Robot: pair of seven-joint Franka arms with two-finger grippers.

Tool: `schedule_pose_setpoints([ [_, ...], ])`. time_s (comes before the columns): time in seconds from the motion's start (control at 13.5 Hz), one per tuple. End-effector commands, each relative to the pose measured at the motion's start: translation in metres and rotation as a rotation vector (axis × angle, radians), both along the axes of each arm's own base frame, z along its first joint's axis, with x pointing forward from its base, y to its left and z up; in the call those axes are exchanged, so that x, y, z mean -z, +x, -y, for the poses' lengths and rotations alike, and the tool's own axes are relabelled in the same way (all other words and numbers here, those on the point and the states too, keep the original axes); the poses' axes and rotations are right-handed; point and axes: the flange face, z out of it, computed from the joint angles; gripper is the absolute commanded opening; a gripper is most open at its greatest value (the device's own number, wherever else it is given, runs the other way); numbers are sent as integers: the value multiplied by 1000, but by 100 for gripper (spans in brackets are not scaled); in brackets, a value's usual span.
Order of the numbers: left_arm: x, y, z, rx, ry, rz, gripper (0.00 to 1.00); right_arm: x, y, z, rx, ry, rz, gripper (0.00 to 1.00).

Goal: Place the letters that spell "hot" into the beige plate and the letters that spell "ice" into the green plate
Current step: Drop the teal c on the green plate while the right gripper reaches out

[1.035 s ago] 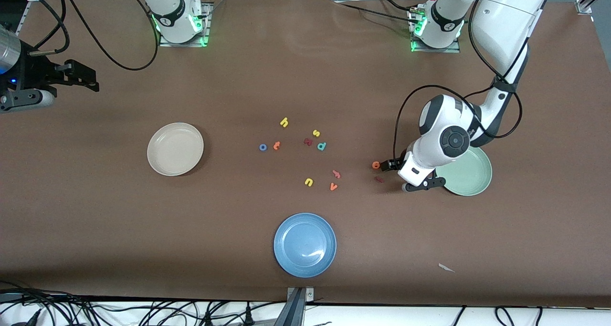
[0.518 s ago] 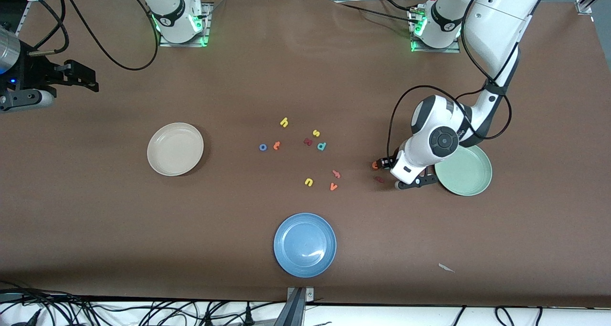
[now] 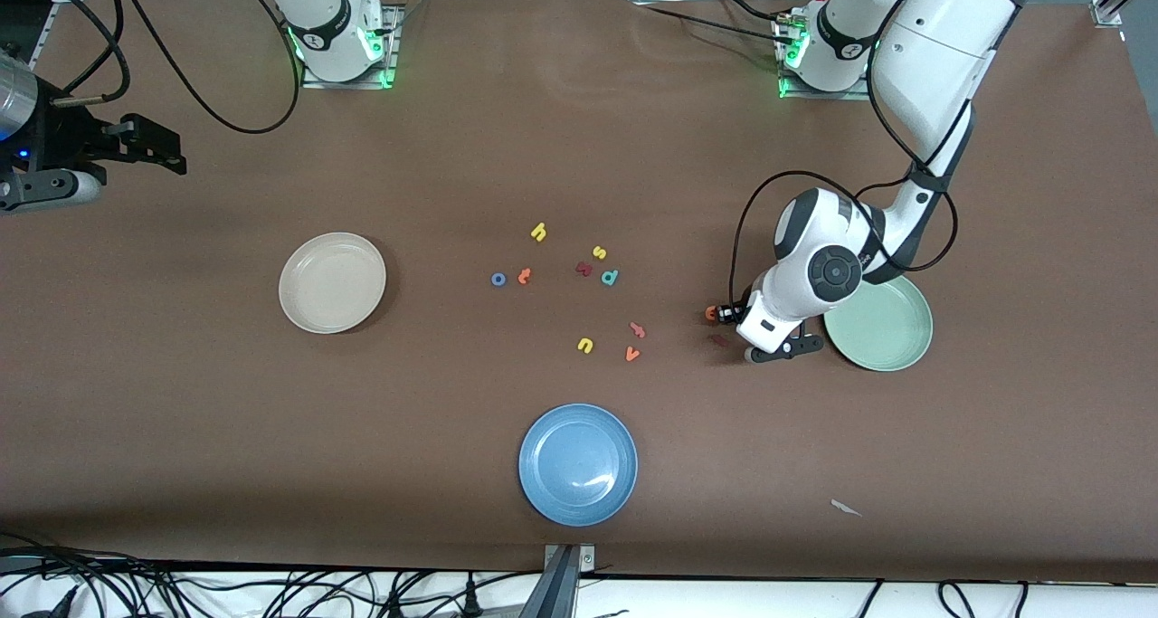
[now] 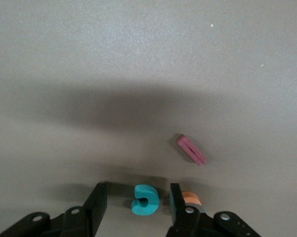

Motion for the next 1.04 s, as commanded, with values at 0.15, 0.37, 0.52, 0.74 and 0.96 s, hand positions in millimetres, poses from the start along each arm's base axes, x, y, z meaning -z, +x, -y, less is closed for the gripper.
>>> schedule_pose_setpoints([
  [0.15,0,0,3,-30,-13,1,48,-7,4,3,8,15,16,100],
  [0.37,0,-3,10,-47,-7,-6,48,-6,5,7,17,16,14,100],
  [0.52,0,-4,12,-63,-3,-11,47,-6,5,6,17,16,16,100],
  [0.74,0,-5,12,-72,0,-15,33,-6,6,5,17,17,20,100],
  [0.96,0,-5,12,-72,0,-16,21,-7,5,7,19,13,25,100],
])
